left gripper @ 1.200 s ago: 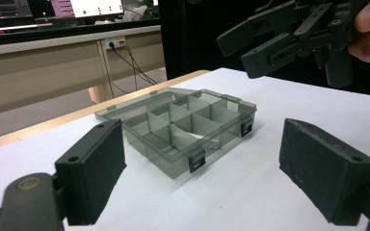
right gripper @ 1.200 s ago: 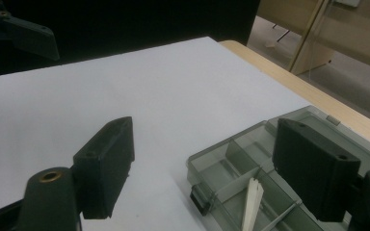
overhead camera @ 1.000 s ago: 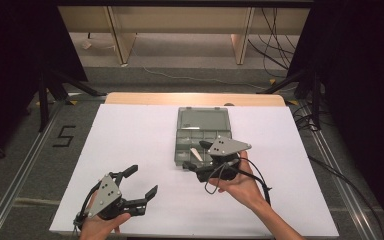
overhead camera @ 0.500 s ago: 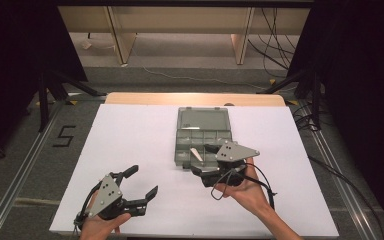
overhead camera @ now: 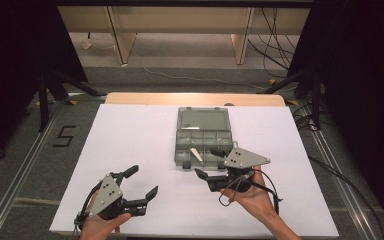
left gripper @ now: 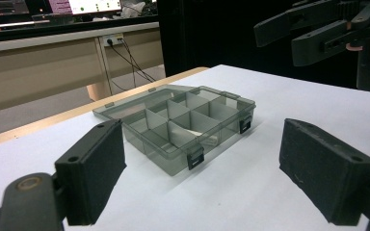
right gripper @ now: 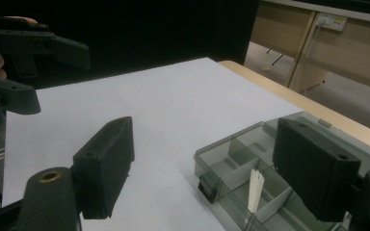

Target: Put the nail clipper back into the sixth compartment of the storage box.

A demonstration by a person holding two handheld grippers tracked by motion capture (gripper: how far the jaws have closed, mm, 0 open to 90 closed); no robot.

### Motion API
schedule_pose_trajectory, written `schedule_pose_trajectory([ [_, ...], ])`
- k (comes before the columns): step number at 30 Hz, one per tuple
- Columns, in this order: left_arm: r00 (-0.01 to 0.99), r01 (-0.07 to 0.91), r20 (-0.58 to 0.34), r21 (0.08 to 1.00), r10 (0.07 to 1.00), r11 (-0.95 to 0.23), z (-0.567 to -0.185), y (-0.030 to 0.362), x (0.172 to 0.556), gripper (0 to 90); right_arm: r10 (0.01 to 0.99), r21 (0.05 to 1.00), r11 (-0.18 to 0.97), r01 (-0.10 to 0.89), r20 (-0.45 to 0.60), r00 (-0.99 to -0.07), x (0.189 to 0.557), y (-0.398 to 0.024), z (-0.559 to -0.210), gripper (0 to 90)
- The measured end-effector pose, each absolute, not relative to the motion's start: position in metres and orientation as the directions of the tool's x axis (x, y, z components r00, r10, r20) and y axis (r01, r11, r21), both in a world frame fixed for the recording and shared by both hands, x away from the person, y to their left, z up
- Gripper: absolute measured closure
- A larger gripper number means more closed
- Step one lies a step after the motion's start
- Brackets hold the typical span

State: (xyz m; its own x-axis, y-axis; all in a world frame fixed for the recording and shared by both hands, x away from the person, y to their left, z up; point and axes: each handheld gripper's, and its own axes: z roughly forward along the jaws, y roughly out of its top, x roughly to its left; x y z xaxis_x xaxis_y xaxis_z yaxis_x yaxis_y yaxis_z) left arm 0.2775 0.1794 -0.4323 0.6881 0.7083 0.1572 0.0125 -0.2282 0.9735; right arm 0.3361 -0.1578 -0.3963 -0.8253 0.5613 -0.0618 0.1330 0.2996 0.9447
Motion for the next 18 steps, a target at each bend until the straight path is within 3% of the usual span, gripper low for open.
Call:
schedule_pose_trajectory([
  [18, 0.687, 0.014, 0.153, 0.974, 0.710, -0.224, -0.432, 0.179, 0.277, 15.8, 0.585, 0.961, 0.248, 0.121, -0.049, -0.810, 0.317, -0.179, -0.402, 20.3],
])
